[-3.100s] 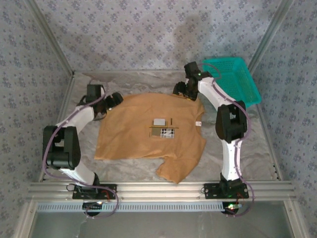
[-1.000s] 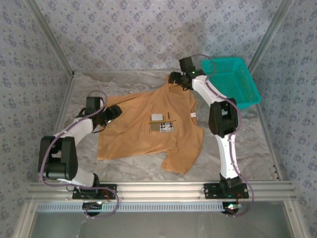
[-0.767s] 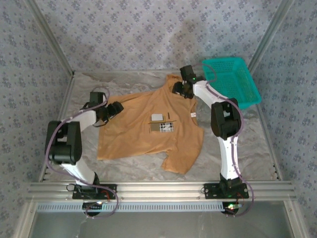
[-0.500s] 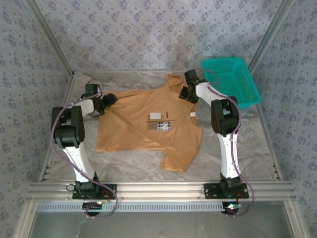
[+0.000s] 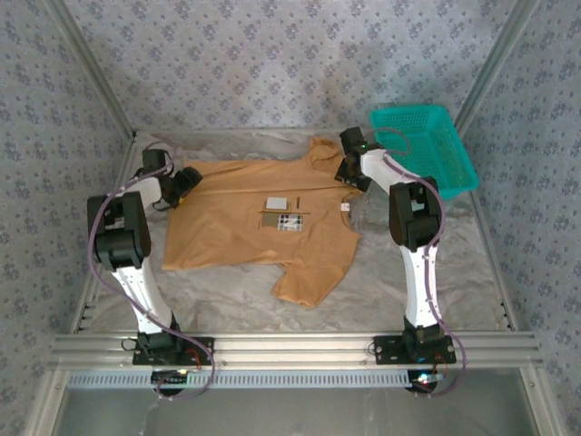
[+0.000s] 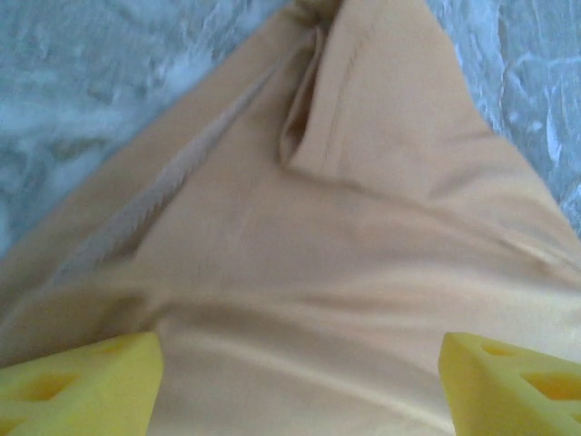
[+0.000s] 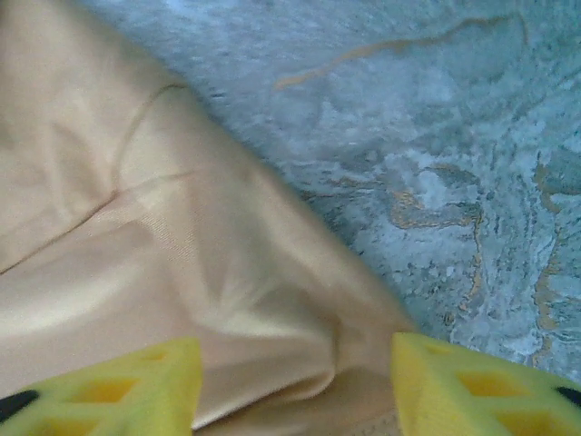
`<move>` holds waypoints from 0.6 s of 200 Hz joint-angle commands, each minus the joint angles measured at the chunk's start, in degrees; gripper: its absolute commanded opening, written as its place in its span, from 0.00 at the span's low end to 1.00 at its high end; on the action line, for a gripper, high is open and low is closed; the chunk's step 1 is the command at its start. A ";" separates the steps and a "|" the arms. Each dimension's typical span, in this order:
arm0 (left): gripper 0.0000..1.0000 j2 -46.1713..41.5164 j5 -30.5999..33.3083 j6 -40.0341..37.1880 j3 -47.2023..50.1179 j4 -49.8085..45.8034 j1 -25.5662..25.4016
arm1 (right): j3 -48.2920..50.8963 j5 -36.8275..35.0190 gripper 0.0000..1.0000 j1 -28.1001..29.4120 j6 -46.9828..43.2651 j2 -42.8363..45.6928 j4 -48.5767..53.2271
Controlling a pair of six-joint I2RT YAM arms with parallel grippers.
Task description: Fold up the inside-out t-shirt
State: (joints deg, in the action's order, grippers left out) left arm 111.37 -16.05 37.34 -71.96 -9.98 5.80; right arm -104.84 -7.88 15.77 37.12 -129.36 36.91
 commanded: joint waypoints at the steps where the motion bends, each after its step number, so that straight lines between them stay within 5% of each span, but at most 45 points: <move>1: 0.80 -9.39 3.77 -3.31 1.79 -3.66 -2.67 | -2.39 1.37 0.68 2.33 -3.00 5.74 2.35; 17: 0.81 -15.22 5.06 -4.46 5.17 -5.75 -4.06 | -0.20 2.00 0.69 4.07 -3.43 9.55 6.30; 59: 0.81 -29.11 0.34 -0.69 23.10 -1.09 -5.38 | 26.00 8.71 0.64 12.72 -2.76 26.27 2.24; 82: 0.82 -30.48 -1.47 0.28 28.91 0.73 -4.39 | 37.02 14.19 0.51 19.13 -1.69 32.94 0.19; 120: 0.82 -28.54 -7.45 4.94 35.71 7.88 0.51 | 50.60 15.36 0.47 28.23 5.78 36.66 -5.70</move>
State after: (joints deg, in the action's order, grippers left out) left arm 82.06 -19.25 38.87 -38.81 -8.32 3.81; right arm -60.14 5.67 41.10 37.36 -94.43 35.20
